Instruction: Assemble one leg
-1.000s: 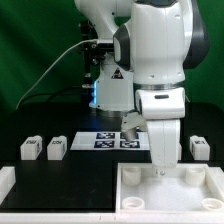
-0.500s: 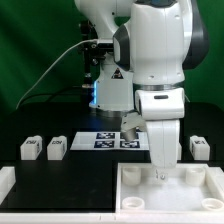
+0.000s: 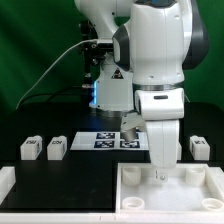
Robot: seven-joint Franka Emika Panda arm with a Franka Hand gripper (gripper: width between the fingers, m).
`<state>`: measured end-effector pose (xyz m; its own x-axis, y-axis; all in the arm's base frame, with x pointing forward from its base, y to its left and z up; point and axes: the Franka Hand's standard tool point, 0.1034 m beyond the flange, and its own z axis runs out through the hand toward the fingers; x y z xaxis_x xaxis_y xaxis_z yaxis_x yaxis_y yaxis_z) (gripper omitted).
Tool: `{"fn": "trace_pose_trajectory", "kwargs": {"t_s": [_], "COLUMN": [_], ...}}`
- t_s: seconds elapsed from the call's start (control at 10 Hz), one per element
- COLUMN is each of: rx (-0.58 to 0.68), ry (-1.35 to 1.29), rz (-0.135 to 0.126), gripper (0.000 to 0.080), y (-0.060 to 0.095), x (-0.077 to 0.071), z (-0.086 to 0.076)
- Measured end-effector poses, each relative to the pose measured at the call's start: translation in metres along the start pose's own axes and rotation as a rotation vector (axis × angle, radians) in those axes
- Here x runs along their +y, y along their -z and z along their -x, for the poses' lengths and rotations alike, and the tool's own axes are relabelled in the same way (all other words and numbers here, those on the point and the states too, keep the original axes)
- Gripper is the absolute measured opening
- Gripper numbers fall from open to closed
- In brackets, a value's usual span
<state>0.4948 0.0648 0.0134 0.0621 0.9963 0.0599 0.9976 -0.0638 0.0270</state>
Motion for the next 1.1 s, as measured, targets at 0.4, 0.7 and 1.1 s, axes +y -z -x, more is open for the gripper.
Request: {"fn": "trace_pose_trajectory", "kwargs": {"t_s": [0.4, 0.7, 1.1], "rx": [-0.011, 0.008, 0.061], "ry": [-0.159, -0.469, -1.119], "rz": [0.024, 0.018, -0.019], "gripper": [0.0649, 0.0649, 0.0649], "y": [0.031, 0.04, 0.029], "x": [-0.001, -0.017, -0.04], "z": [-0.006, -0.032, -0.074]}}
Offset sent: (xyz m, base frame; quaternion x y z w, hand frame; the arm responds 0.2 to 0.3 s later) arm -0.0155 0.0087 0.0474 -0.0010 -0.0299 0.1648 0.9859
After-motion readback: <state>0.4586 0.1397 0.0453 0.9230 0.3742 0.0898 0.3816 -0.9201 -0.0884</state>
